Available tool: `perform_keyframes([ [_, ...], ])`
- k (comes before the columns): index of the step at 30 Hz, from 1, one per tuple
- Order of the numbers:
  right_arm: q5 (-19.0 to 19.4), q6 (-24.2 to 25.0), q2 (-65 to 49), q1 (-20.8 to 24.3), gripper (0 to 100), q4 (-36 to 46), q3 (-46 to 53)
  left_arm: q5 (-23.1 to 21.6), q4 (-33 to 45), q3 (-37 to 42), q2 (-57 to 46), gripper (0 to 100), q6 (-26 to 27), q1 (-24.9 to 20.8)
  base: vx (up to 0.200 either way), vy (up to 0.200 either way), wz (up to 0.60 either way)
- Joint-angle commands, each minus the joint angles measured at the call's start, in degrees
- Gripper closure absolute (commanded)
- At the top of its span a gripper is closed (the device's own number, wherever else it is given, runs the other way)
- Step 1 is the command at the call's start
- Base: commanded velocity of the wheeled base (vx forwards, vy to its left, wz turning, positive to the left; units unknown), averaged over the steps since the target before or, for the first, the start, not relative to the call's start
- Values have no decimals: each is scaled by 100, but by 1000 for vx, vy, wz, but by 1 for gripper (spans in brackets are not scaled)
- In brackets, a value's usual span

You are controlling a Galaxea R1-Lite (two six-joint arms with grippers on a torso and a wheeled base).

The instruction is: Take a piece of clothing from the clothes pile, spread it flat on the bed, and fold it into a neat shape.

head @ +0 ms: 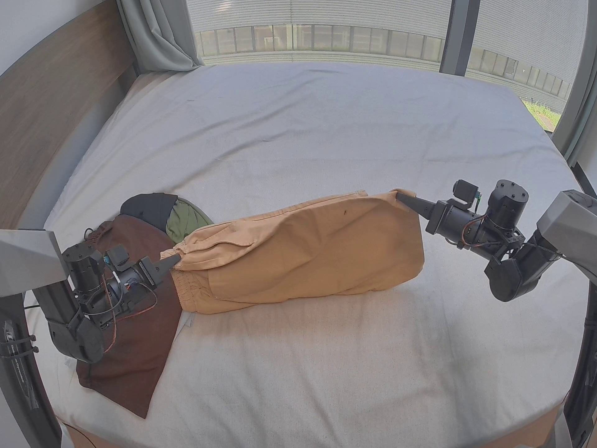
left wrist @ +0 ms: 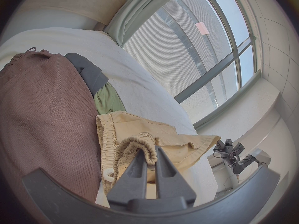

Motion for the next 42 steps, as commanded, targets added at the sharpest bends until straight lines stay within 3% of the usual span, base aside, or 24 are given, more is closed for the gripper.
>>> perform_keyframes([
  [1, 2, 30, 315, -74, 100, 123, -458, 276, -4, -251, 204, 100, -212, -117, 0, 0, 0],
  [20, -15, 39, 816, -56, 100, 1266, -2075, 865, -4, -848, 503, 100, -642, -135, 0, 0, 0],
  [42, -24, 39, 1642, -82, 100, 1556, -2990, 1207, -13, -1244, 1127, 100, -607, -337, 0, 0, 0],
])
